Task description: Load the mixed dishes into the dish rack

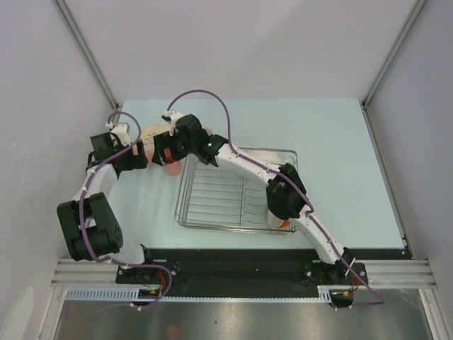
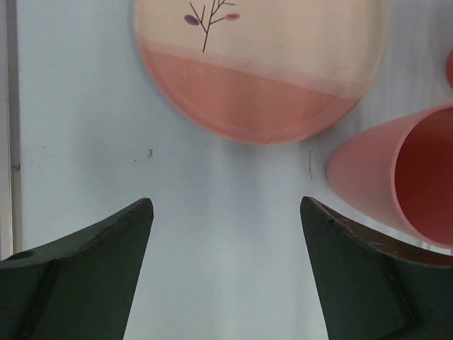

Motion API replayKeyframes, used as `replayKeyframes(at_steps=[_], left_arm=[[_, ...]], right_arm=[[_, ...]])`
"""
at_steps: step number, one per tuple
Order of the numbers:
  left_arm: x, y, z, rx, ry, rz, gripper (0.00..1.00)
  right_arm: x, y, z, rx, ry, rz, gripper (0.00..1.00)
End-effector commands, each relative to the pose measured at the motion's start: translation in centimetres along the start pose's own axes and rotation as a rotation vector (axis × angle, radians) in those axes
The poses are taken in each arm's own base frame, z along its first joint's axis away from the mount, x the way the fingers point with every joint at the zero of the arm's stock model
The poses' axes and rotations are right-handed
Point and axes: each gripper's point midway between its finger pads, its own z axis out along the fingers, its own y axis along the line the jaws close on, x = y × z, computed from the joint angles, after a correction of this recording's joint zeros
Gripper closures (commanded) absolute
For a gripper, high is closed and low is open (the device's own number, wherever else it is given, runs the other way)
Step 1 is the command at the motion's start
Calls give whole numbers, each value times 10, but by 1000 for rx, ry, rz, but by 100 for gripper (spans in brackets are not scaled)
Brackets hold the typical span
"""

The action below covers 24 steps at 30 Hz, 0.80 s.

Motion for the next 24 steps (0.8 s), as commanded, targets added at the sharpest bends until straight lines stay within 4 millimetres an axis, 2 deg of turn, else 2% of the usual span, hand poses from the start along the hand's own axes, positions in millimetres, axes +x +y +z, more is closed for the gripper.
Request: replayKeyframes(at_steps=[1, 4, 7, 11, 12, 16, 21, 24], left_arm=[[-22, 7, 5, -17, -35, 35, 10], [-20, 6, 6, -10, -29, 30, 9], [-16, 4, 4, -7, -31, 37, 9], [-11, 14, 4, -37, -24, 38, 9], [-10, 17, 6, -41, -21, 30, 9], [-12, 37, 8, -75, -13, -20, 9], [-12, 46, 8, -81, -7, -36, 9], [-10, 51, 8, -88, -3, -43, 9]], right_arm=[[-16, -2, 3, 5, -44, 17, 0], [-9, -12, 2, 67, -18, -36, 0], [-16, -14, -7, 100, -34, -100, 0], [-15, 2, -12, 100, -26, -217, 1], [-9, 13, -10, 86, -14, -259, 2], [10, 31, -3, 68, 23, -351, 9], [18, 36, -1, 69, 34, -378, 10], [22, 32, 1, 82, 43, -382, 11]])
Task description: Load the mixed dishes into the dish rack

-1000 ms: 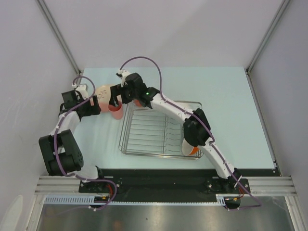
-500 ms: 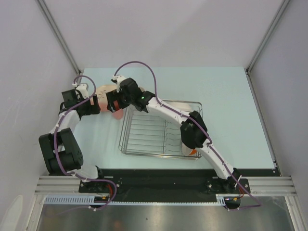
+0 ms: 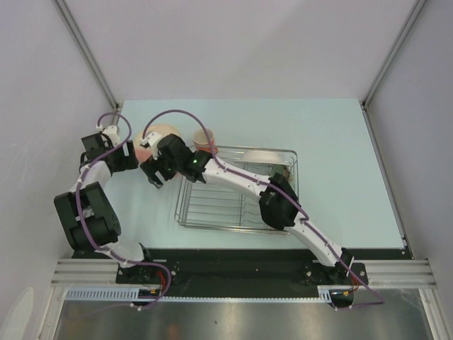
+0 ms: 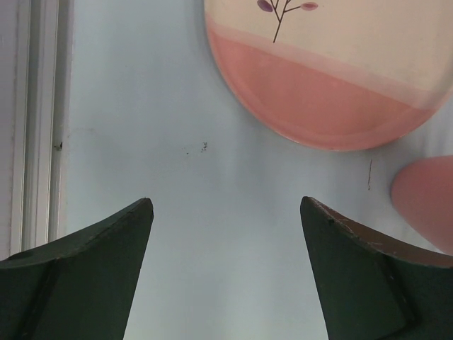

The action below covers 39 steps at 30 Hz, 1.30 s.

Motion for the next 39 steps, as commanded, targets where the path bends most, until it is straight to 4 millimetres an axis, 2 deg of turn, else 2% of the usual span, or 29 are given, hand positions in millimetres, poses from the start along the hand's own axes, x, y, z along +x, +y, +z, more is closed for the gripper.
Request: replayKeyframes(at_steps=[1, 7, 10, 12, 16, 17, 18, 19, 20, 22, 26, 27, 29, 31, 34, 35, 36, 37, 38, 39], left_arm=[[-20, 8, -3, -10, -48, 7, 9], [-15, 6, -5, 6, -44, -2, 10], [-10, 3, -7, 16, -38, 0, 9], [-11, 3, -11, 16, -46, 3, 9], [-7, 4, -15, 13, -47, 9, 10], [-6, 4, -16, 13, -47, 12, 10], [-8, 4, -18, 14, -53, 13, 10], [-6, 3, -18, 14, -50, 15, 10], [-4, 2, -18, 18, -45, 13, 9], [-4, 0, -21, 28, -52, 15, 10], [-6, -8, -30, 57, -61, 12, 10], [-6, -10, -32, 63, -65, 12, 10], [-10, -12, -38, 63, -81, 16, 10], [-13, -13, -43, 60, -94, 24, 10], [-15, -13, -46, 57, -101, 29, 10], [-14, -13, -47, 58, -97, 29, 10], [-15, -14, -47, 60, -97, 29, 10], [-15, -14, -48, 59, -99, 30, 10], [-15, -13, -48, 58, -99, 29, 10], [-16, -14, -49, 58, -103, 31, 10]], right_arm=[[-22, -15, -10, 46, -47, -37, 11], [1, -30, 5, 73, -7, -31, 20], [11, -48, 13, 99, 6, -19, 27], [20, -53, 19, 99, 21, -14, 36], [22, -58, 24, 97, 19, -9, 49], [22, -57, 24, 93, 21, -10, 60], [21, -55, 23, 84, 17, -10, 67], [19, -53, 22, 81, 15, -11, 83], [19, -51, 22, 75, 16, -13, 91], [6, -44, 15, 62, -6, -17, 100], [-22, -31, -9, -10, -37, 46, 100], [-33, -33, -20, -14, -51, 91, 100], [-28, -33, -31, -26, -9, 119, 100], [-18, -37, -42, -12, 46, 140, 100], [14, -39, -52, 10, 163, 171, 100], [39, -39, -53, 15, 226, 185, 100], [48, -37, -56, 13, 248, 194, 100], [43, -31, -63, 1, 228, 197, 100], [48, -30, -66, 4, 232, 200, 100], [73, -28, -67, 10, 282, 208, 100]])
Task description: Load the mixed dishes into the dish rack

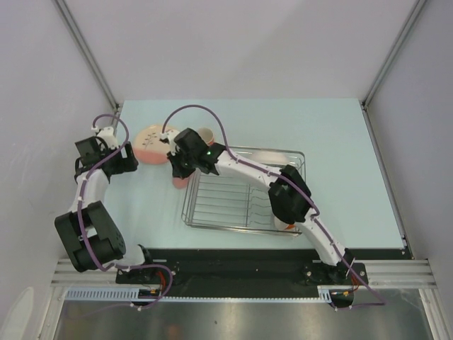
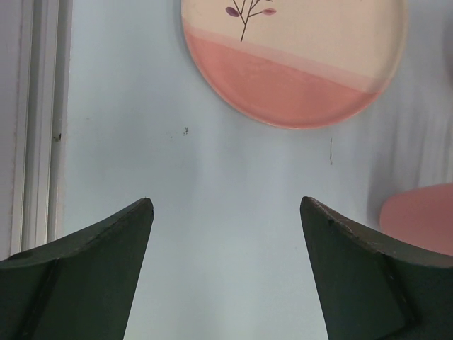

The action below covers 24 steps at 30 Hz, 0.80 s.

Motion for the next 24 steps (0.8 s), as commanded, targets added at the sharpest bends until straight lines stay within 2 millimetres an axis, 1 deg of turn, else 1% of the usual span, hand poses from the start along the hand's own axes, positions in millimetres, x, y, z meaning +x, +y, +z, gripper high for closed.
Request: replayKeyframes(at_steps=[1, 2, 3, 4, 6, 8, 11, 12, 13, 16, 17, 18, 19, 20, 21, 22, 23, 24], left_arm=[[-10, -1, -9, 14, -35, 28, 10], [-9, -2, -9, 14, -33, 27, 10], [-10, -2, -10, 15, -33, 33, 10], [-10, -2, -10, 14, -33, 34, 10], [-10, -1, -10, 10, -34, 40, 10], [-11, -1, -10, 9, -34, 40, 10], [-11, -1, -11, 9, -34, 34, 10], [-13, -1, -12, 11, -40, 36, 10], [-13, -2, -11, 13, -39, 37, 10], [-15, -2, -12, 14, -37, 33, 9], [-15, -3, -13, 18, -37, 27, 8], [-19, -4, -14, 25, -43, 24, 8], [-20, -8, -17, 57, -47, 9, 6], [-22, -10, -19, 79, -53, -8, 5], [-28, -11, -22, 97, -67, -16, 5], [-30, -18, -26, 159, -74, -39, 4], [-33, -21, -30, 187, -82, -46, 3], [-39, -23, -34, 208, -95, -48, 3]], right_arm=[[41, 4, -40, 23, 133, 65, 100], [41, 11, -45, 16, 132, 61, 100], [56, 13, -45, 10, 165, 61, 100], [61, 21, -46, -9, 178, 50, 100], [69, 30, -49, -29, 194, 38, 100], [73, 42, -47, -68, 207, 35, 100], [69, 61, -44, -144, 202, 44, 100], [64, 65, -43, -160, 191, 42, 100], [51, 75, -45, -195, 164, 39, 100], [23, 88, -46, -268, 108, 67, 100], [-4, 97, -53, -303, 47, 68, 100], [-20, 100, -58, -328, 14, 110, 100], [-33, 110, -67, -391, -7, 121, 100], [-52, 113, -78, -423, -48, 131, 100], [-65, 109, -86, -442, -83, 149, 100], [-83, 115, -109, -485, -117, 170, 100], [-93, 114, -122, -506, -141, 188, 100], [-95, 109, -128, -523, -162, 208, 100]])
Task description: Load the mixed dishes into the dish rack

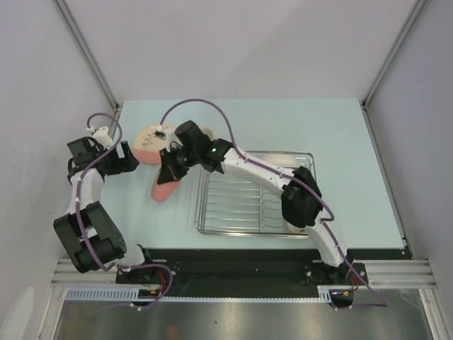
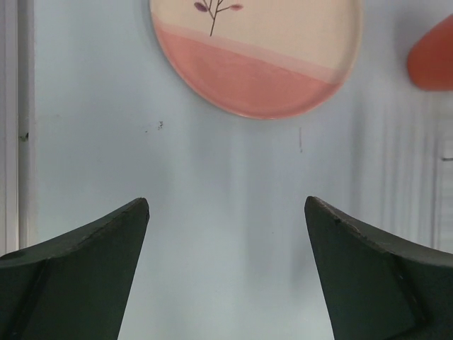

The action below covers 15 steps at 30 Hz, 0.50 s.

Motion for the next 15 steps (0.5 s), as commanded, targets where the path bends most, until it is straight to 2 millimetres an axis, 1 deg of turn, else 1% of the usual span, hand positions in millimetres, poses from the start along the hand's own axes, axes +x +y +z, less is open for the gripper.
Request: replayKeyframes(at_steps=[1, 2, 3, 4, 5, 6, 7, 8, 9, 10, 11, 12, 13, 14, 15], left_arm=[[-43, -20, -30, 155, -119, -21, 2], [-47, -28, -35, 197, -135, -15, 1], [-49, -32, -38, 216, -142, -14, 0], [-49, -35, -40, 230, -145, -12, 0], [-51, -43, -44, 272, -157, -10, 0], [-53, -49, -49, 299, -167, -4, 0], [-51, -56, -53, 329, -165, -6, 0], [-54, -72, -60, 416, -178, 1, 0], [-51, -80, -65, 461, -165, -9, 0], [-51, -89, -70, 518, -167, -6, 0], [-57, -97, -77, 565, -175, 0, 0], [-58, -111, -87, 675, -179, -7, 0], [-54, -119, -93, 731, -157, -23, 0], [-60, -125, -101, 778, -164, -20, 0], [-58, -138, -112, 879, -146, -71, 0]], right_arm=[[-92, 59, -101, -234, -243, 71, 100], [-94, 61, -117, -259, -265, 94, 100], [-88, 51, -122, -284, -299, 115, 100], [-89, 39, -140, -305, -328, 160, 100], [-97, 55, -174, -360, -378, 229, 100], [-106, 58, -193, -416, -452, 215, 100], [-82, 41, -189, -410, -415, 291, 100], [-84, 36, -203, -411, -434, 309, 100], [-76, 30, -202, -402, -421, 329, 100], [-75, 29, -205, -402, -425, 329, 100], [-78, 31, -210, -413, -439, 331, 100], [-80, 32, -213, -430, -443, 335, 100], [-82, 32, -215, -446, -450, 353, 100], [-89, 34, -220, -475, -478, 338, 100], [-90, 31, -218, -502, -463, 408, 100]])
